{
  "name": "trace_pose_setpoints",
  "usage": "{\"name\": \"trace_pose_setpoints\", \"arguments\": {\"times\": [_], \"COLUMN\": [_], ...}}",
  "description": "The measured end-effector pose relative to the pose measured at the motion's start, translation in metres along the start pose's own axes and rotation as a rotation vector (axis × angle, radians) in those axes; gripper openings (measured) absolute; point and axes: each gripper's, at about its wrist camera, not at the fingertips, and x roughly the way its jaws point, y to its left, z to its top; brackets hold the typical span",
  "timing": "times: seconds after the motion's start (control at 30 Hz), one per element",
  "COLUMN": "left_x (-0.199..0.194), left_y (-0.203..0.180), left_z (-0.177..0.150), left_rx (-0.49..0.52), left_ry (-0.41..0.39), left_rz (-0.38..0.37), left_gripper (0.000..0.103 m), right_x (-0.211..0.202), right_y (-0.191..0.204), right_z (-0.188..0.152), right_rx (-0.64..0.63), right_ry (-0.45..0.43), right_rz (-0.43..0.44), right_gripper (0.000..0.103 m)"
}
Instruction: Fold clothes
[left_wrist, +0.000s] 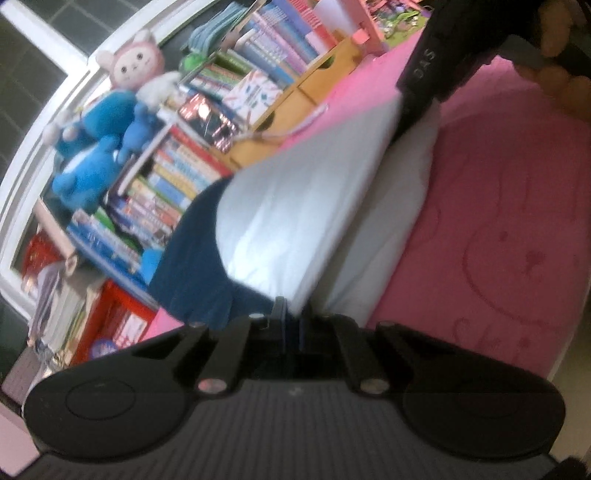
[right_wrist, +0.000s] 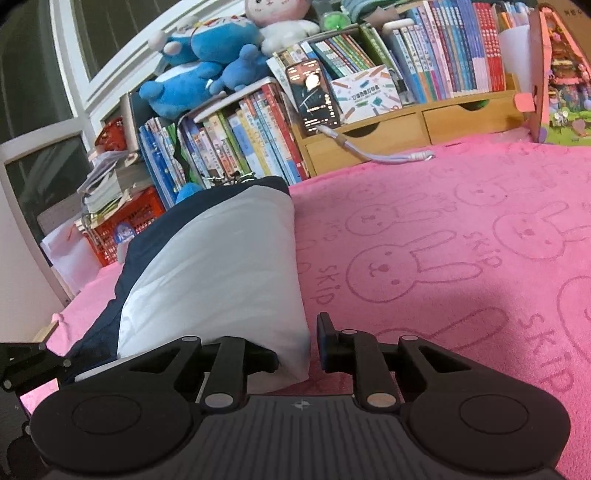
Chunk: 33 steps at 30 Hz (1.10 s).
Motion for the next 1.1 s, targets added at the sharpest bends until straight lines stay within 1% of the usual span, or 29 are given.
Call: {"name": "trace_pose_setpoints", "arguments": {"times": [0.1, 0.2, 0.27, 0.4, 0.53, 0.63, 0.73, 0.8, 0.83, 0.87, 0.9, 0.93, 0.97, 1.07, 1.1], "left_x": [0.005, 0.005, 0.004, -0.004, -0.02, -0.031, -0.039, -0.041, -0.042, -0.043, -0.045, -0.044, -0.043, -0.04, -0.037], "left_y": [0.006, 0.008, 0.008, 0.013, 0.02, 0.028, 0.039, 0.046, 0.047, 0.047, 0.045, 0.046, 0.047, 0.053, 0.057], "left_z": [-0.005, -0.01, -0.011, -0.014, -0.017, -0.015, -0.013, -0.009, -0.006, -0.003, 0.002, 0.005, 0.006, 0.01, 0.007], "left_rx": [-0.04, -0.052, -0.039, -0.026, -0.006, -0.021, -0.07, -0.102, -0.107, -0.102, -0.09, -0.089, -0.095, -0.112, -0.124], "left_ry": [0.023, 0.033, 0.032, 0.032, 0.038, 0.05, 0.058, 0.05, 0.04, 0.024, 0.004, -0.002, -0.001, 0.001, 0.019], "left_rz": [0.003, 0.009, 0.012, 0.018, 0.009, 0.017, 0.028, 0.03, 0.03, 0.028, 0.024, 0.033, 0.048, 0.093, 0.107], "left_gripper": [0.006, 0.006, 0.006, 0.01, 0.013, 0.02, 0.025, 0.031, 0.031, 0.034, 0.039, 0.042, 0.05, 0.054, 0.054], "right_x": [0.0, 0.0, 0.0, 0.0, -0.001, -0.002, -0.002, -0.002, -0.002, -0.002, -0.001, -0.001, -0.001, -0.001, -0.001], "right_y": [0.0, 0.001, 0.003, 0.006, 0.008, 0.006, 0.005, 0.004, 0.004, 0.004, 0.003, 0.003, 0.003, 0.001, 0.002], "right_z": [0.0, 0.0, 0.0, -0.001, -0.001, -0.001, 0.0, 0.0, 0.0, 0.001, 0.001, 0.001, 0.001, 0.001, 0.001], "right_rx": [0.004, -0.006, -0.019, -0.043, -0.054, -0.048, -0.036, -0.032, -0.031, -0.029, -0.027, -0.025, -0.022, -0.015, -0.016], "right_ry": [0.001, 0.003, 0.005, 0.005, 0.002, 0.001, 0.001, 0.001, 0.002, 0.003, 0.004, 0.005, 0.006, 0.008, 0.007], "right_rz": [-0.002, -0.001, 0.0, 0.006, 0.01, 0.015, 0.018, 0.021, 0.022, 0.023, 0.024, 0.025, 0.025, 0.027, 0.028], "right_gripper": [0.02, 0.02, 0.02, 0.02, 0.019, 0.019, 0.019, 0.019, 0.019, 0.019, 0.019, 0.019, 0.019, 0.019, 0.019]}}
